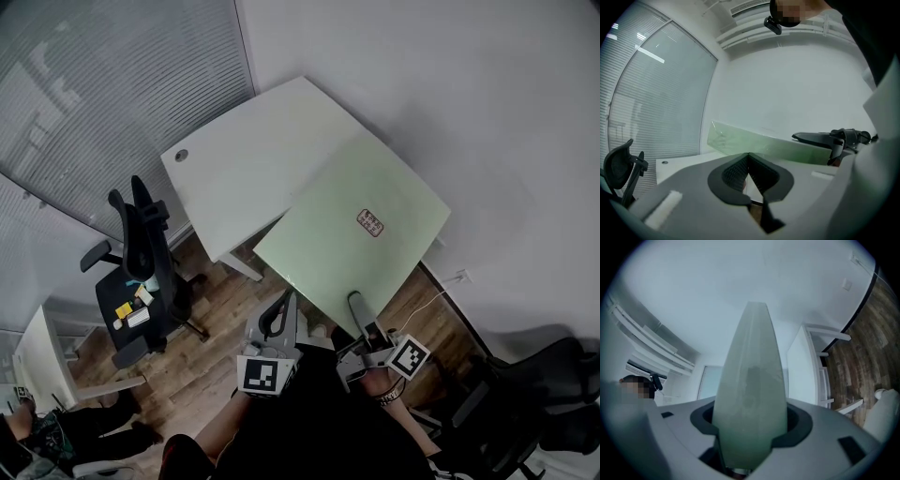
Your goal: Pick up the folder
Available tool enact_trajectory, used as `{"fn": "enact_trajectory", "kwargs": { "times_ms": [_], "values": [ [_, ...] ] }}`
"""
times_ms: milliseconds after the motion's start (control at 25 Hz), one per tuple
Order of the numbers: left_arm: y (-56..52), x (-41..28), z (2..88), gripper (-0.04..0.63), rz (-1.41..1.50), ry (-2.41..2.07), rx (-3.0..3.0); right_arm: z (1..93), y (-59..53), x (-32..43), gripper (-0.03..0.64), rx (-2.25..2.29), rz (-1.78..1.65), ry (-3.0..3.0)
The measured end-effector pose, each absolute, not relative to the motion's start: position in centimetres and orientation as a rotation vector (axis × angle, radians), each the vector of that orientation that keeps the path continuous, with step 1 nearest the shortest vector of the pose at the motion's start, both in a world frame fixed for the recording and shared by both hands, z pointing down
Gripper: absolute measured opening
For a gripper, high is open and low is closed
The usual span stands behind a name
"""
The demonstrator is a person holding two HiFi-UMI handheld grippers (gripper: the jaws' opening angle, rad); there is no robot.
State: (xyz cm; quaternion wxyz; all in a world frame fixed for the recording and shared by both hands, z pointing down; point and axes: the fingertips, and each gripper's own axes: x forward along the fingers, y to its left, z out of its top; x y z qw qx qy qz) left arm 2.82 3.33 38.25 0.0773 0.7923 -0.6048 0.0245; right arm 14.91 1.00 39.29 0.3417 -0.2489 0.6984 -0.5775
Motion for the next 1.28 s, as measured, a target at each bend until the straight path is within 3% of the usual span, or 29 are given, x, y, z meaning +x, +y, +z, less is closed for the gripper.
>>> {"fn": "enact_trajectory", "kwargs": {
  "times_ms": [1280],
  "values": [
    [2.0,4.2,38.8,0.005,0.045,-1.750,2.395,40.9,0.2,15.6,0.273,-0.708,-1.548,1.769]
  ]
}}
